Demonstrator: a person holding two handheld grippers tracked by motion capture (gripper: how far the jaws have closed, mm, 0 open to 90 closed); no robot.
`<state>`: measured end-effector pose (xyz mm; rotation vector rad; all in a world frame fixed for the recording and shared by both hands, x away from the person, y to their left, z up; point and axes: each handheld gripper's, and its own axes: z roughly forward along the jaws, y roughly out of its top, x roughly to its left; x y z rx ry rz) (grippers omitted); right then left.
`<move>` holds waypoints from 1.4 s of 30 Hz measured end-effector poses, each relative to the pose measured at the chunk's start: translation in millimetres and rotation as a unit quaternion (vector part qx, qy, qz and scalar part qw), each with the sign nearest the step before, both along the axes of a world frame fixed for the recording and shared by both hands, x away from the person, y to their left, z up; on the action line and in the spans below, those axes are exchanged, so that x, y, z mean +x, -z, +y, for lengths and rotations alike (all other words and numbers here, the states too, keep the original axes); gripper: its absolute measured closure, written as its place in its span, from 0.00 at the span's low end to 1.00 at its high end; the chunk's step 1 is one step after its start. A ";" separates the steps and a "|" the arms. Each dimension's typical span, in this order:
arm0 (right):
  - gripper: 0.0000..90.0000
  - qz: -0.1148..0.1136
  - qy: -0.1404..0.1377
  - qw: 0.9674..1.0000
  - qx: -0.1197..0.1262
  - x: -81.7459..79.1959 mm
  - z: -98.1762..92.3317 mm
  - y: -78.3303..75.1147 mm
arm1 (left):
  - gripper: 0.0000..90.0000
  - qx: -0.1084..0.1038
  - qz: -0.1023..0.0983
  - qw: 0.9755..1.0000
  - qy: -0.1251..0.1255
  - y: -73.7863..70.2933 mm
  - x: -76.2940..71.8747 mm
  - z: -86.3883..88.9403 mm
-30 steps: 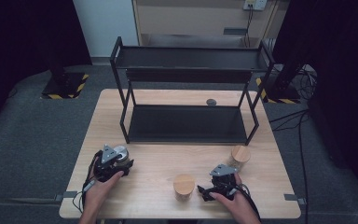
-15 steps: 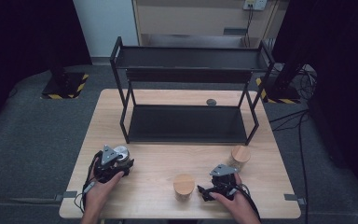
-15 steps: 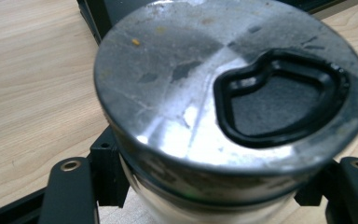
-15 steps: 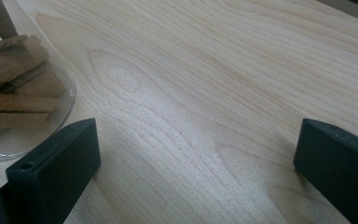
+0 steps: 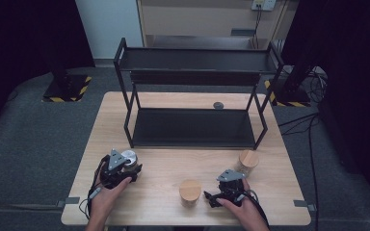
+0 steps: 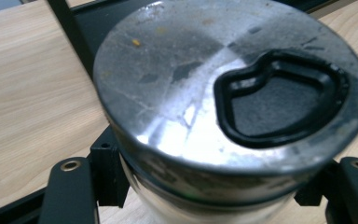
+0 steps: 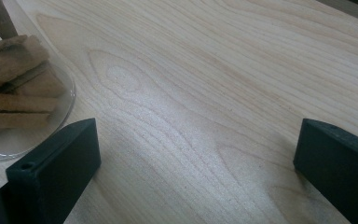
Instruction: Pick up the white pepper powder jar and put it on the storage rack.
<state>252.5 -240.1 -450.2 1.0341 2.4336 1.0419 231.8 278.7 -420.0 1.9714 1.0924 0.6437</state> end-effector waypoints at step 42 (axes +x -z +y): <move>0.00 0.000 0.000 1.000 0.000 -0.1 -0.1 0.1 | 0.33 0.014 -0.009 0.999 0.045 -24.9 59.2 -41.3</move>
